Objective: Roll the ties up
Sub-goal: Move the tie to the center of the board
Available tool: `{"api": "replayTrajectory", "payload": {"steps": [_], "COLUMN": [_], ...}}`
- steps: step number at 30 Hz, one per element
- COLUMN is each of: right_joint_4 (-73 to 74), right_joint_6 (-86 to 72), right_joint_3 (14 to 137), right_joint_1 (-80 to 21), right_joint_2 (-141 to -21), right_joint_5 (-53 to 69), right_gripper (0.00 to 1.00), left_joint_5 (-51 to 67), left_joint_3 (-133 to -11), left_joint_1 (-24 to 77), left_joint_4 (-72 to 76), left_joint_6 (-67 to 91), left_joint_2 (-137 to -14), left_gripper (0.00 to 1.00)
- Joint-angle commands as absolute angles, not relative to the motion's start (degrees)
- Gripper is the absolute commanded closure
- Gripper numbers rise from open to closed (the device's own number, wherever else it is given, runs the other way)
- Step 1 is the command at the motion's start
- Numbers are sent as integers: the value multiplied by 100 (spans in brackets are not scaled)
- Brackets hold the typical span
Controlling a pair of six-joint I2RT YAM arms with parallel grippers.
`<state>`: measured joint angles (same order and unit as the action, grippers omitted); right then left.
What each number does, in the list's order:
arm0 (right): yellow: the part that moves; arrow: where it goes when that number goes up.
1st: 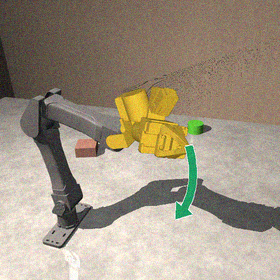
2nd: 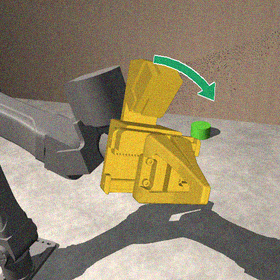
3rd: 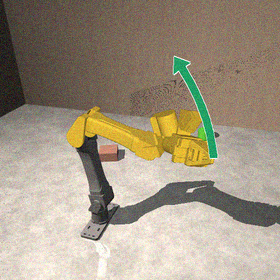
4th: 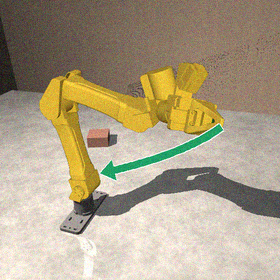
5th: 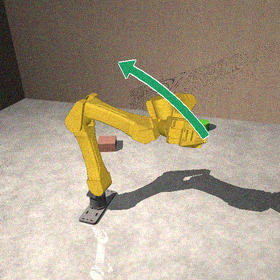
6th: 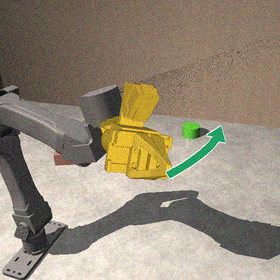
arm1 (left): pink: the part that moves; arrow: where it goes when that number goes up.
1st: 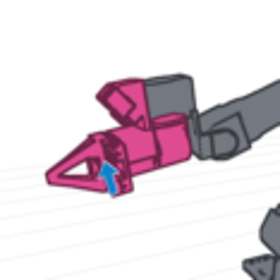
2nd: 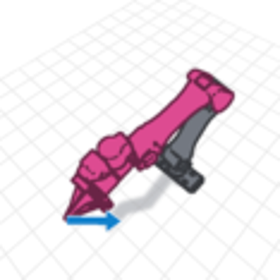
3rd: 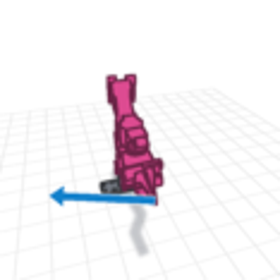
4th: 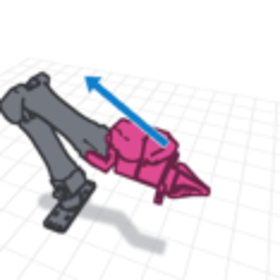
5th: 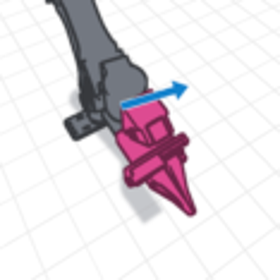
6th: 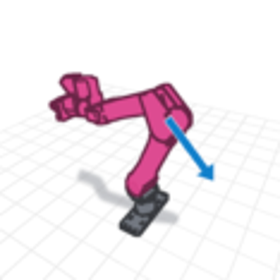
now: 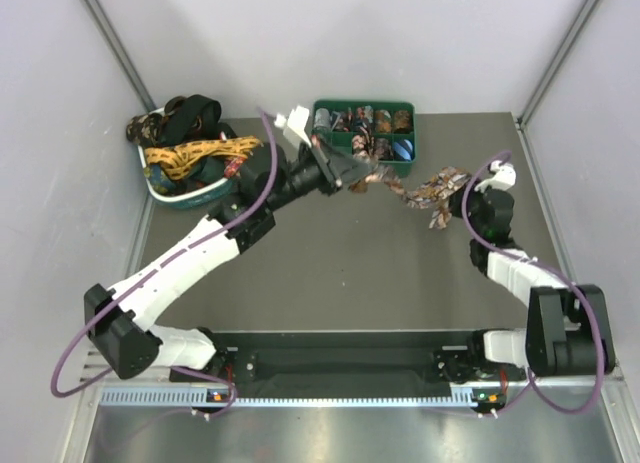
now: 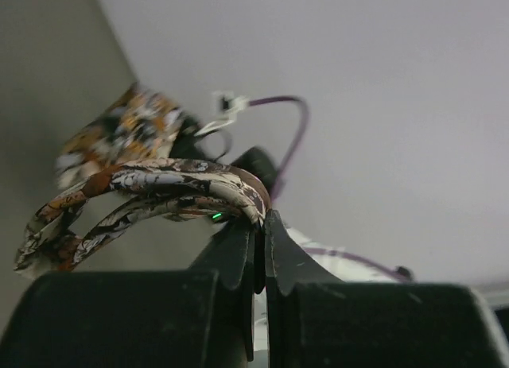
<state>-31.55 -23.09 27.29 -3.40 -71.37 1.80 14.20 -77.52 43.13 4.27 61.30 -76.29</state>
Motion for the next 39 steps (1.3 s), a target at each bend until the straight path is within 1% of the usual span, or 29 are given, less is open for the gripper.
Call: {"api": "replayTrajectory", "payload": {"steps": [1, 2, 7, 10, 12, 13, 14, 16, 17, 19, 20, 21, 22, 23, 24, 27, 30, 31, 36, 37, 39], "right_joint_4": [-3242, -3348, -3471, -3507, -3481, -3454, -3419, -3313, -3331, -3340, -3357, -3331, -3096, -2928, -2796, -2882, -3085, -2989, -2198, -2119, -1944], "right_joint_6": [-2155, -1910, -1451, -1091, -941, -906, -905, -914, -844, -809, -809, -878, -1096, -1203, -1282, -1589, -1705, -1714, -2109, -2188, -2390], "right_joint_3": [3303, 3409, 4051, 4525, 4701, 4789, 4981, 5272, 5352, 5519, 5563, 5598, 5729, 5809, 5862, 5758, 5537, 5650, 6003, 6012, 5994], "right_joint_1": [-18, 183, 264, 255, 237, 237, 237, 237, 237, 229, 237, 237, 246, 263, 281, 430, 606, 633, 773, 773, 800], "right_joint_2": [-7575, -7863, -8612, -9008, -9175, -9237, -9394, -9579, -9763, -9940, -10088, -10168, -10334, -10432, -10494, -10477, -10257, -10239, -10090, -9985, -9853], "right_joint_5": [-89, -36, -421, -640, -842, -913, -1036, -1283, -1309, -1450, -1494, -1633, -2070, -2074, -2448, -2759, -2769, -2812, -2909, -2935, -2944], "right_gripper": [90, 87, 87, 87, 83, 78, 62, 58, 52, 50, 42, 39, 30, 29, 29, 28, 24, 23, 21, 18, 16], "left_joint_5": [1634, 1661, 1494, 1521, 1451, 1441, 1441, 1459, 1511, 1608, 1643, 1713, 1940, 2099, 2301, 2198, 1627, 1426, 1091, 959, 748], "left_joint_3": [-6343, -6050, -4530, -4001, -3929, -3824, -3762, -3631, -3604, -3656, -3700, -3752, -3979, -4138, -4435, -4509, -4369, -4342, -4184, -4175, -4079], "left_joint_1": [4000, 3956, 3894, 3876, 3902, 3902, 3902, 3911, 3911, 3946, 3972, 3999, 3990, 3990, 4025, 4183, 4402, 4438, 4693, 4746, 4843], "left_joint_4": [1150, 1360, 1932, 2485, 2383, 2460, 2531, 2741, 2786, 2769, 2742, 2681, 2446, 2235, 2041, 1881, 1654, 1600, 1285, 1231, 1230], "left_joint_6": [6012, 5899, 5573, 5371, 5063, 4993, 4870, 4755, 4616, 4474, 4369, 4316, 4211, 4140, 4079, 3929, 3736, 3701, 3595, 3569, 3568], "left_joint_2": [-7331, -7269, -7347, -7611, -7777, -7831, -7883, -8059, -8147, -8498, -8664, -9075, -9540, -9545, -9928, -10143, -9907, -9827, -9449, -9422, -9361], "left_gripper": [100, 100, 100, 100, 100, 100, 100, 100, 100, 100, 100, 100, 100, 100, 100, 100, 100, 100, 100, 100, 100]}}
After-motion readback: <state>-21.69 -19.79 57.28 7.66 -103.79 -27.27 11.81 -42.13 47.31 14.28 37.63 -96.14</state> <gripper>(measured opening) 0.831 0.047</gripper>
